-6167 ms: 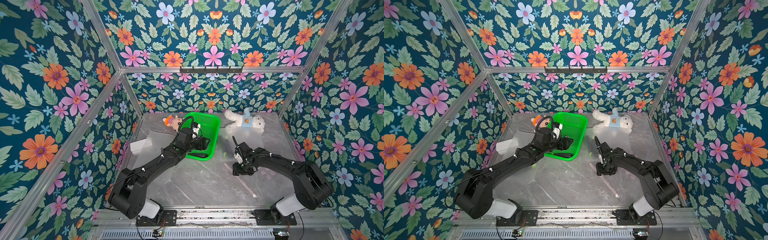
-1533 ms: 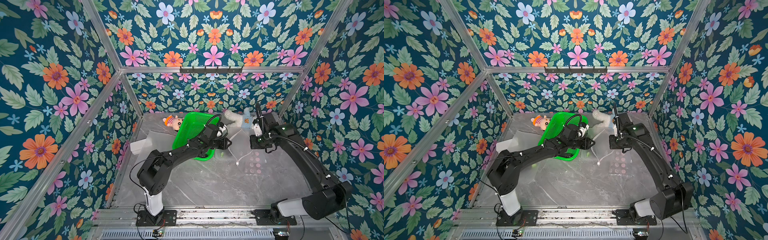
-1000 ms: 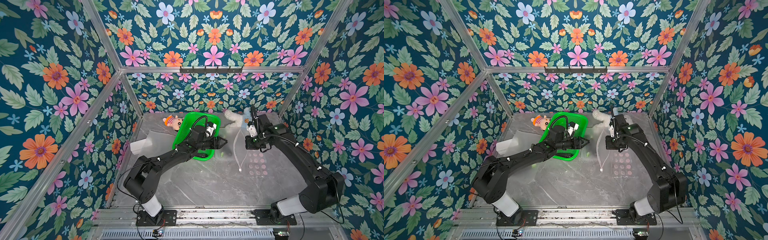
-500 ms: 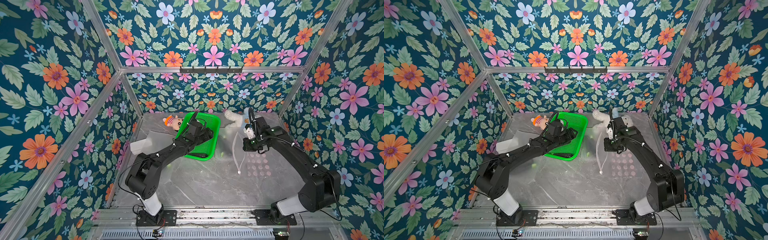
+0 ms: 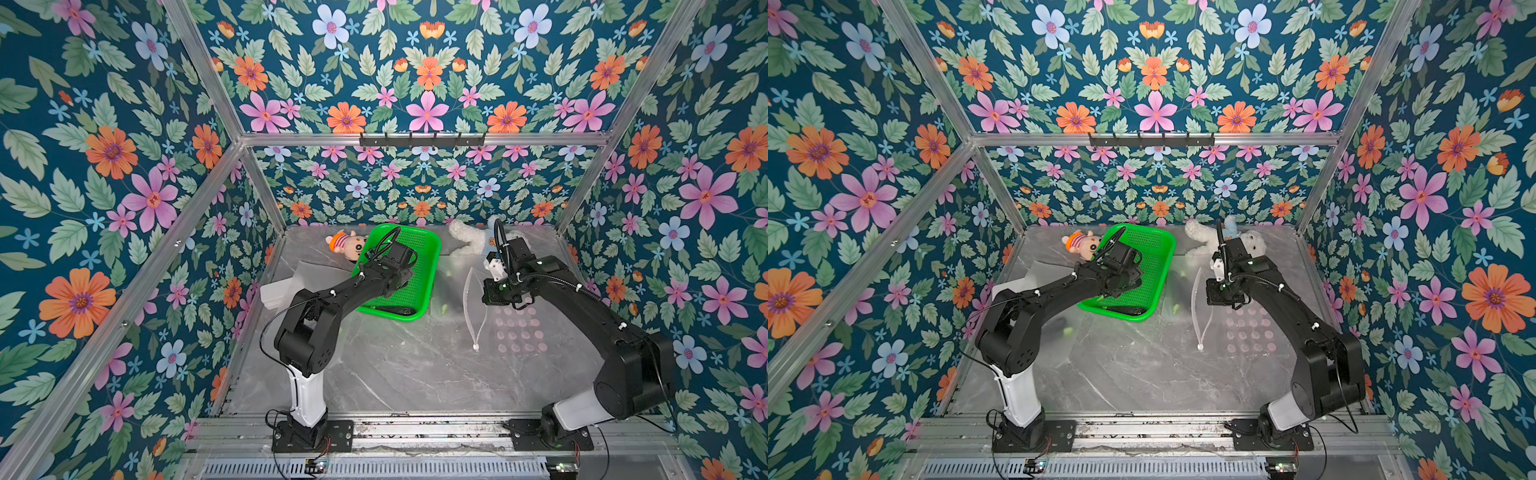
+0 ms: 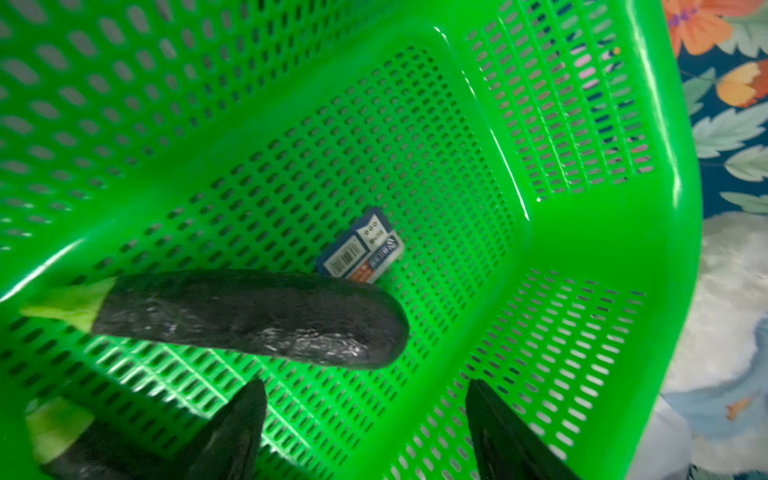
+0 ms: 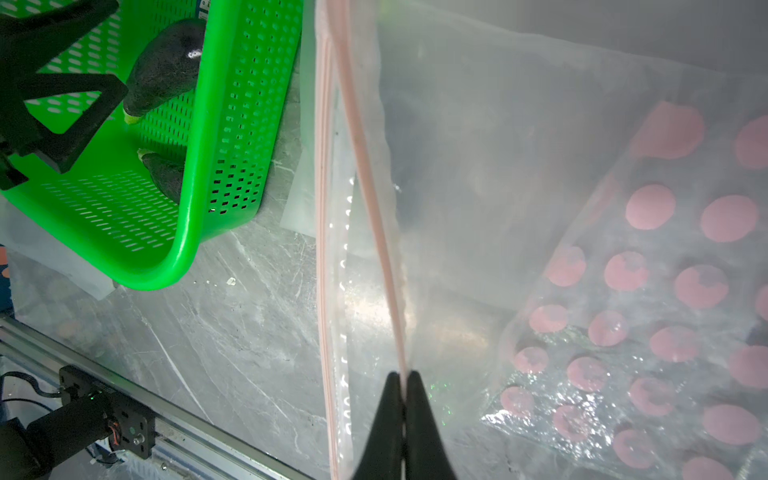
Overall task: Place the eggplant in a zip-top bag and seal the zipper
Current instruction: Pick up the eggplant from the basket.
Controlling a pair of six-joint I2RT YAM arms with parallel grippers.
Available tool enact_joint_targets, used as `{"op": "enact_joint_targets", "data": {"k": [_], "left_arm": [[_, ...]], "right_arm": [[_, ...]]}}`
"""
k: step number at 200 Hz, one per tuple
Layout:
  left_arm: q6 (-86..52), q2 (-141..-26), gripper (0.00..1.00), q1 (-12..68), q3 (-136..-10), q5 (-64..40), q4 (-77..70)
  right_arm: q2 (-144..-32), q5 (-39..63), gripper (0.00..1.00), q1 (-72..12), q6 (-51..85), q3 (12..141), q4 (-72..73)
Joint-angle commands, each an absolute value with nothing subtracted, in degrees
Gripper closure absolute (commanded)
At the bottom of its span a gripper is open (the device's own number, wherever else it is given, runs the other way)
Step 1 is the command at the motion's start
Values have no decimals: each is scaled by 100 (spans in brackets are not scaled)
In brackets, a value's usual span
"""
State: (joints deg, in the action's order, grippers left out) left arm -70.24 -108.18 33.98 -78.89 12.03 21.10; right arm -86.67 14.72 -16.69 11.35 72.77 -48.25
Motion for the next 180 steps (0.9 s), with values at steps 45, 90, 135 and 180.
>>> {"op": "enact_joint_targets", "data": {"k": [45,90,135,180], "left_arm": [[-7993,-11195,22,3138,-7706,1141,1996],[-8056,-11539,23,2982,-7857,937,1879],[-7635,-12102,26,2936,-8508,1014,2118],[-7177,-12547,32,2911,-9008,1120,2329]], "right_arm": [[-8763,1677,100,-1556,1052,7200,-4621],[-8814,1817,100,-1485,1037,7206,-4570],[-8881,1811,100,-1482,1028,7282,-4590],[-8952,1846,100,-1482,1020,7302,-4579]]}}
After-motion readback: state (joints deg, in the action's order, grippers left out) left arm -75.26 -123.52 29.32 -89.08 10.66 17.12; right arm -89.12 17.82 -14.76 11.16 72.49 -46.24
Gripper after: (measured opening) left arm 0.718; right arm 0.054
